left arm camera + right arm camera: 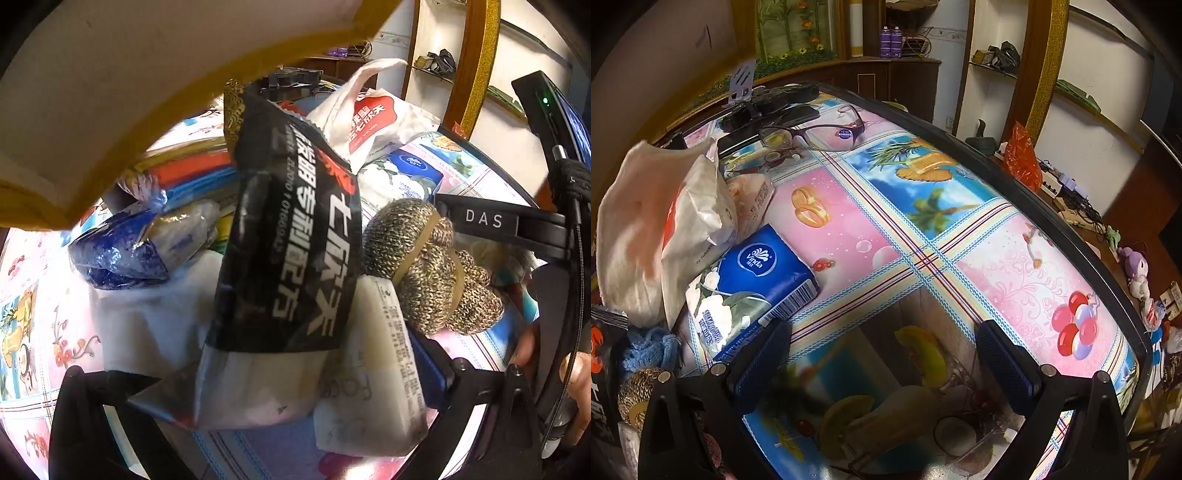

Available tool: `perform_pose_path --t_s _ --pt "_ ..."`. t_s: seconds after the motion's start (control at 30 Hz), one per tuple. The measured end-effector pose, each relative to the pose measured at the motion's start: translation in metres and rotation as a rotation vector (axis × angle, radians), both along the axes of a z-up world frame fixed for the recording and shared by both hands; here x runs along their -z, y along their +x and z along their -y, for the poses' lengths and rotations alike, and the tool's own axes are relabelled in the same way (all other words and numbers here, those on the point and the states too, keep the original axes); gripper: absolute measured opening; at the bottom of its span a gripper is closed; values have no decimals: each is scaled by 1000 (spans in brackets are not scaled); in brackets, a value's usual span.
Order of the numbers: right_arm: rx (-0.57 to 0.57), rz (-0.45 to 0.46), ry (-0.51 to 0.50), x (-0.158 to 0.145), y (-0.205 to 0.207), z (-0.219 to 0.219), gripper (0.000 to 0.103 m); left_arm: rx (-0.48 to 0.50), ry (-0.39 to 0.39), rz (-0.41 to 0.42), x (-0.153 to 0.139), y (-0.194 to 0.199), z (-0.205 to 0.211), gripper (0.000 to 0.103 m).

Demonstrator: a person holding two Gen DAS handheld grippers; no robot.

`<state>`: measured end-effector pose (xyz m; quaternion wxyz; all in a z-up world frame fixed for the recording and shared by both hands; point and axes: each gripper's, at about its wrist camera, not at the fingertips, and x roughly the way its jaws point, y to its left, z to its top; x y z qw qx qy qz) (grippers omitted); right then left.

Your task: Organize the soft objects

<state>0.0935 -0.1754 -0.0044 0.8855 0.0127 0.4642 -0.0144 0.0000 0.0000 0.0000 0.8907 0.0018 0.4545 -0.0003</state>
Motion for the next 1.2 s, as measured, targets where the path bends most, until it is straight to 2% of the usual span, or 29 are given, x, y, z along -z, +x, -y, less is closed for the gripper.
perform_pose_path --t_s 1.07,1.2 --pt "-1 2 -3 0 0 0 102 0 -1 1 0 0 0 103" --pt "-30 3 -2 -1 -2 -4 102 0 -3 0 0 0 0 103"
